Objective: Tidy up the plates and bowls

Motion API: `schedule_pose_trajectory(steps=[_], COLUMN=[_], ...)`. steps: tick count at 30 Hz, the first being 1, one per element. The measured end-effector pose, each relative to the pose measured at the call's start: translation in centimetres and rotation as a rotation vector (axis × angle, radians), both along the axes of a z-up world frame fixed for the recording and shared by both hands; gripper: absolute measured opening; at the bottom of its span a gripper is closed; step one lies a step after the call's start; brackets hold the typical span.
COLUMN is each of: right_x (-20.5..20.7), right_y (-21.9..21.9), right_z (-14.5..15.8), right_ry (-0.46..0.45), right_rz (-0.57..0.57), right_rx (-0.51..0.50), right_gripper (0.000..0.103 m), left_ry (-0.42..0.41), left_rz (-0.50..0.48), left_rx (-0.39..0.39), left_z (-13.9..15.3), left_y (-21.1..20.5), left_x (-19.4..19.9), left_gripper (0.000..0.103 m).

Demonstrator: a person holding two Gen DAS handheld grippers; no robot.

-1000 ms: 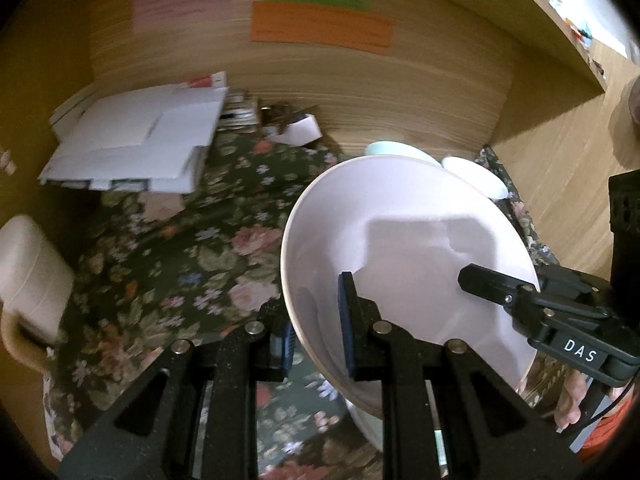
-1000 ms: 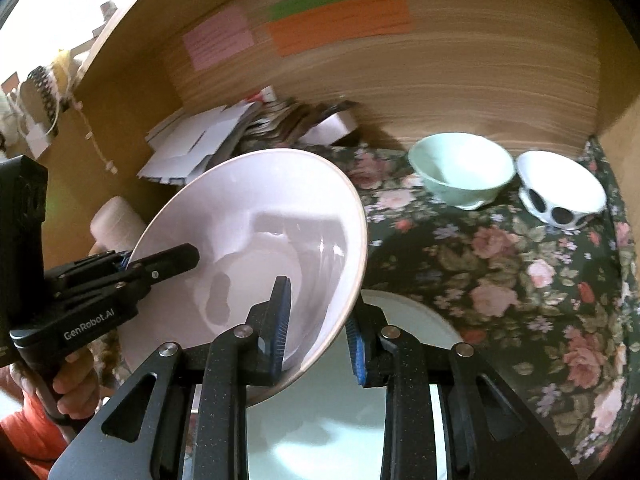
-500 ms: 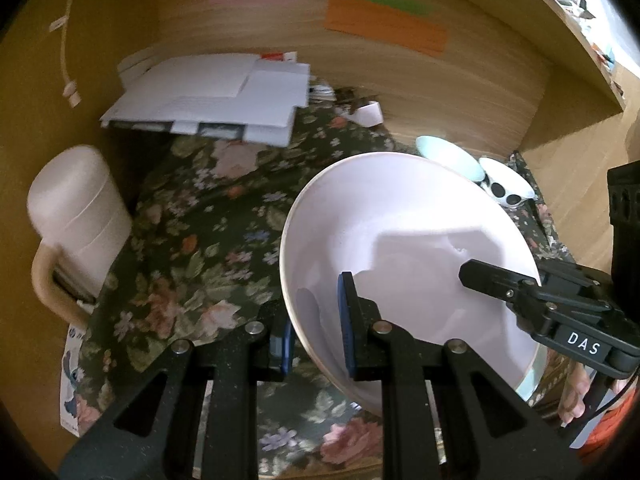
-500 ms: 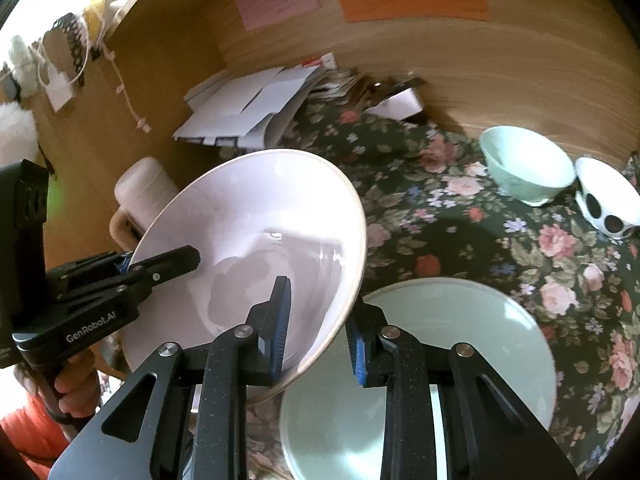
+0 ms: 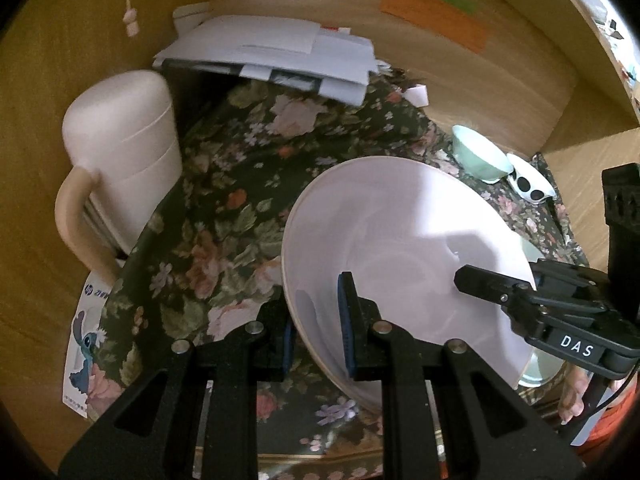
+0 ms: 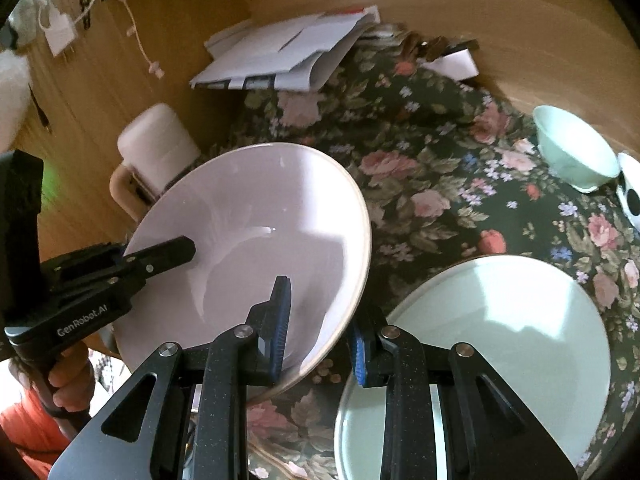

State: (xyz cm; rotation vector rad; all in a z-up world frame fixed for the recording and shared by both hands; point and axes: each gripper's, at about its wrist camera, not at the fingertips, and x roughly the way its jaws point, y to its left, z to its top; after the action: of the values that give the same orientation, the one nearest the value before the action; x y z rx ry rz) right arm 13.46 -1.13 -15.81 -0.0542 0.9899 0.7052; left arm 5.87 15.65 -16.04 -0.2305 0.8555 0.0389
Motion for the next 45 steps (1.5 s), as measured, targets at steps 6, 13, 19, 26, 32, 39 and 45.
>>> schedule_pose_trajectory(steps=[6, 13, 19, 26, 32, 39, 45], right_x=[0.0, 0.7, 0.7, 0.9, 1.1, 1.5, 2.8], right_y=[0.9, 1.3, 1.4, -0.5, -3.2, -7.5, -10.8], right_z=[-0.8, -1.8, -1.8, -0.4, 2.1, 5.2, 7.0], right_ry=[0.022, 0.063, 0.065, 0.015, -0.056, -0.168, -0.215], right_rz=[0.02, 0.029, 0.049, -0.002, -0.056, -0.147, -0.22], right_rx=[-0.028, -0.059, -0.062, -0.019, 0.012, 0.011, 0.013], right_gripper=[0.024, 0.024, 0.026, 0.034, 0.041, 0.051, 0.052], left_ry=[0.028, 0.071, 0.08, 0.045, 0.016, -0.077, -0.155], left_rz=[0.012, 0.006, 0.01, 0.033, 0.028, -0.014, -0.051], left_rx=[-0.013, -0.026, -0.024, 0.012, 0.033, 0.069, 0.111], left_z=[-1.2, -2.7, -3.1, -2.1, 0.1, 4.0, 6.5], left_y=[1.0, 1.2, 1.3, 1.9, 1.2, -1.4, -4.1], left_x=[-0.1, 0.0, 0.1, -0.1, 0.3, 0.7, 1.7], left_gripper=[0.018, 0.018, 0.018, 0.02, 0.03, 0.051, 0.065])
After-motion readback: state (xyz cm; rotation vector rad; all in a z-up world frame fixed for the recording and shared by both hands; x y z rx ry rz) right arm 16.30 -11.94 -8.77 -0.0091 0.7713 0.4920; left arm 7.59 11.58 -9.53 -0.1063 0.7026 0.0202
